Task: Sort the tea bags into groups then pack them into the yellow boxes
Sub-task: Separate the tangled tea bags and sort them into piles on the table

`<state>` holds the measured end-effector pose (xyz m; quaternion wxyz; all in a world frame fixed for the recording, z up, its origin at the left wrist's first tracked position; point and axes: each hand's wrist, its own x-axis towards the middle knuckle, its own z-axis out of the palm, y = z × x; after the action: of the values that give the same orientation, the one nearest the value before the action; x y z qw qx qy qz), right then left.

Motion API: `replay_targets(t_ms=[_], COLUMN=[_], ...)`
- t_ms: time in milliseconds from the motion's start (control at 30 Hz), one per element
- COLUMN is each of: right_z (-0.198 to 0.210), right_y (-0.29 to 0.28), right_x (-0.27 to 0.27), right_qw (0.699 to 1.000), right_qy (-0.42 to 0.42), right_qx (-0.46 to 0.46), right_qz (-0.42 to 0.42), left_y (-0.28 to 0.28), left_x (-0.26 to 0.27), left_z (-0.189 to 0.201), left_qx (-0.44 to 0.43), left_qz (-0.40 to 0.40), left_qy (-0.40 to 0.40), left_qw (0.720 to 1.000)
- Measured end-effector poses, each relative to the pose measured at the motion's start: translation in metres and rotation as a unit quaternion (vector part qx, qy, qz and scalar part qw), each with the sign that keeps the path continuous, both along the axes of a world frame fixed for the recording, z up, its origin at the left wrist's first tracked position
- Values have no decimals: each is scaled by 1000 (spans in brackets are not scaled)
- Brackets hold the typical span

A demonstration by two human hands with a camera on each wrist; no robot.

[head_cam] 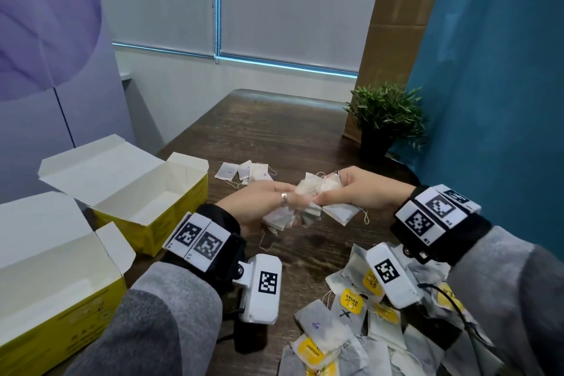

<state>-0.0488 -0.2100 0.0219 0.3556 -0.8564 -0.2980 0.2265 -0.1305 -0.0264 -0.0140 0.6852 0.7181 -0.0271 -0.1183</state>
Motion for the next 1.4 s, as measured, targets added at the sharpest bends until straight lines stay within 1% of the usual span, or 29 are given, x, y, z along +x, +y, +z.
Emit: replay_targets(t_ms=[33, 67, 100, 200, 267, 333, 400, 467, 533, 567, 600, 633, 667, 733, 767, 800, 833, 867, 900, 933, 967, 1033, 1067, 1133, 1200, 1267, 1300, 1367, 1400], right_z=[1, 1, 2, 8, 13, 16, 17, 15, 12, 10, 8, 6, 3, -4, -9, -14, -17, -19, -20, -21, -22, -24, -24, -21, -13, -1, 4, 11, 12], right_y=[0, -1, -2, -12, -22, -32, -42, -51, -61, -65, -69, -73, -76, -84, -86, -90, -93, -97, -100, -104, -107, -111, -112, -111, -110, -105, -101, -91, -87], right_x=[-1, -2, -3, 3, 12, 20, 32, 44, 56, 61, 66, 69, 72, 81, 86, 91, 97, 103, 108, 114, 119, 123, 122, 116, 105, 90, 82, 60, 47], right_qw=[1000, 1000, 1000, 997, 991, 986, 980, 979, 977, 974, 969, 965, 962, 955, 950, 948, 946, 942, 935, 929, 924, 915, 911, 903, 896, 908, 920, 951, 963], right_qy=[0, -2, -2, -16, -49, -64, -55, -44, -2, 32, 60, 76, 80, 70, 58, 26, -17, -68, -107, -121, -116, -113, -119, -163, -207, -215, -205, -151, -115], right_qx=[-8, -13, -8, 46, 58, 57, 61, 44, 56, 80, 100, 114, 116, 105, 96, 69, 27, -34, -84, -123, -154, -202, -218, -243, -252, -234, -215, -154, -125], right_qz=[1, 1, -6, -60, -108, -146, -180, -196, -205, -211, -218, -223, -233, -268, -291, -310, -322, -327, -327, -328, -329, -330, -330, -317, -303, -272, -254, -221, -207], left_y=[-1, -2, -2, -4, -7, -8, -3, 5, 13, 17, 23, 29, 34, 33, 32, 30, 29, 31, 34, 38, 41, 41, 41, 40, 33, 27, 22, 8, 0], left_x=[0, 0, 0, 2, 6, 13, 27, 45, 61, 70, 80, 92, 103, 113, 114, 115, 116, 121, 124, 125, 130, 131, 131, 128, 118, 108, 100, 81, 69], left_z=[-1, -1, -2, -1, 2, 9, 16, 21, 24, 25, 24, 22, 20, 20, 23, 24, 27, 26, 22, 19, 16, 11, 12, 15, 23, 30, 33, 41, 45], left_qx=[29, 34, 18, -89, -117, -134, -128, -107, -81, -43, 28, 120, 197, 299, 398, 513, 590, 614, 616, 599, 572, 526, 514, 529, 565, 596, 600, 591, 577], left_qz=[16, 30, 36, 57, 90, 96, 112, 147, 183, 205, 231, 263, 295, 307, 269, 217, 174, 160, 164, 186, 211, 236, 247, 233, 195, 156, 137, 107, 95], left_qy=[-19, -25, -23, 9, 31, 44, 46, 65, 96, 103, 92, 80, 65, 85, 87, 57, 39, 39, 52, 63, 63, 49, 42, 38, 40, 19, 6, -22, -33], left_qw=[999, 999, 999, 994, 989, 985, 984, 981, 975, 972, 968, 954, 933, 900, 873, 828, 787, 772, 769, 776, 790, 816, 820, 815, 801, 787, 788, 800, 811])
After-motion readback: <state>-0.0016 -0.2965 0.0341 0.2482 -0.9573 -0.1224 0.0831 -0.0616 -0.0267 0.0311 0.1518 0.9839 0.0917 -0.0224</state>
